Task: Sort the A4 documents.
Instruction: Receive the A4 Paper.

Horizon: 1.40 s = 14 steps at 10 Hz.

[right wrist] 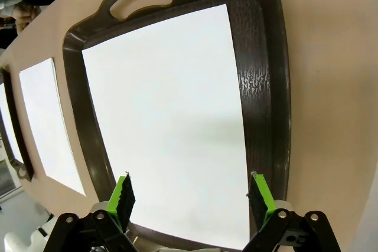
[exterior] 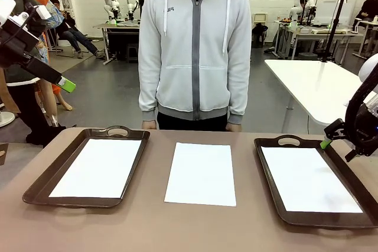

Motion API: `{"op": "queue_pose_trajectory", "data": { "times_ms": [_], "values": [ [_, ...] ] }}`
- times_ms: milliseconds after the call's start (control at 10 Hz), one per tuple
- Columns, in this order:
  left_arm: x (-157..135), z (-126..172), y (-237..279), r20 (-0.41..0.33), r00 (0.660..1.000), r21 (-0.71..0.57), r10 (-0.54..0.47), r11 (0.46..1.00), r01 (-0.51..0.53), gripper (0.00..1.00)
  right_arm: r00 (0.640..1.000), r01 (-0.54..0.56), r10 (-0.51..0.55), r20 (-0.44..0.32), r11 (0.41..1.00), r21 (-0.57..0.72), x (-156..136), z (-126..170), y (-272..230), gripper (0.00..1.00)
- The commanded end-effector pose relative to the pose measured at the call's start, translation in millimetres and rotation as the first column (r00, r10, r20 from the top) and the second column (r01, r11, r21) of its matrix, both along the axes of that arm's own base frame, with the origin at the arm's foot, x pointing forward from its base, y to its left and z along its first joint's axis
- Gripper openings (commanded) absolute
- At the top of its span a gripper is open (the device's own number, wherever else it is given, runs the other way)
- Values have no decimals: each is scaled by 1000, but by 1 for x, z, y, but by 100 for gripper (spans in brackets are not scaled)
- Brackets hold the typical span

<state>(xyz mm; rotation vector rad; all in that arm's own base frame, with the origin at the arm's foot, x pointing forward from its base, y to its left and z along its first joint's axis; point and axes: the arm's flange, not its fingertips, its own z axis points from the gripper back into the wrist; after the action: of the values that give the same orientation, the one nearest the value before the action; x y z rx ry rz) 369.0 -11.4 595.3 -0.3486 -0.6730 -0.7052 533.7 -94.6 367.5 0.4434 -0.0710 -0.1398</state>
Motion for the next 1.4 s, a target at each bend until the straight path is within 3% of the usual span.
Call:
{"op": "queue_pose_trajectory", "data": {
  "times_ms": [0,200,300,500,700,1000,1300],
  "values": [
    [2,0,0,3,1000,-9,5,1000,-5,100,998,-21,22,62,1000,-19,-11,5,1,100],
    [2,0,0,3,1000,-9,5,1000,-5,100,984,-96,94,148,995,3,-21,28,12,100],
    [2,0,0,3,1000,-9,5,1000,-5,100,957,-169,170,236,985,-25,-24,48,21,100],
    [2,0,0,3,1000,-9,5,1000,-5,100,855,-392,394,338,917,-77,-24,85,42,100],
    [2,0,0,3,1000,-9,5,1000,-5,100,717,-598,552,424,801,-32,-30,131,66,100],
    [2,0,0,3,1000,-9,5,1000,-5,100,518,-748,641,567,661,-63,-44,190,82,100],
    [2,0,0,3,1000,-9,5,1000,-5,100,406,-772,630,662,625,-121,-64,210,90,100]
  ]
}}
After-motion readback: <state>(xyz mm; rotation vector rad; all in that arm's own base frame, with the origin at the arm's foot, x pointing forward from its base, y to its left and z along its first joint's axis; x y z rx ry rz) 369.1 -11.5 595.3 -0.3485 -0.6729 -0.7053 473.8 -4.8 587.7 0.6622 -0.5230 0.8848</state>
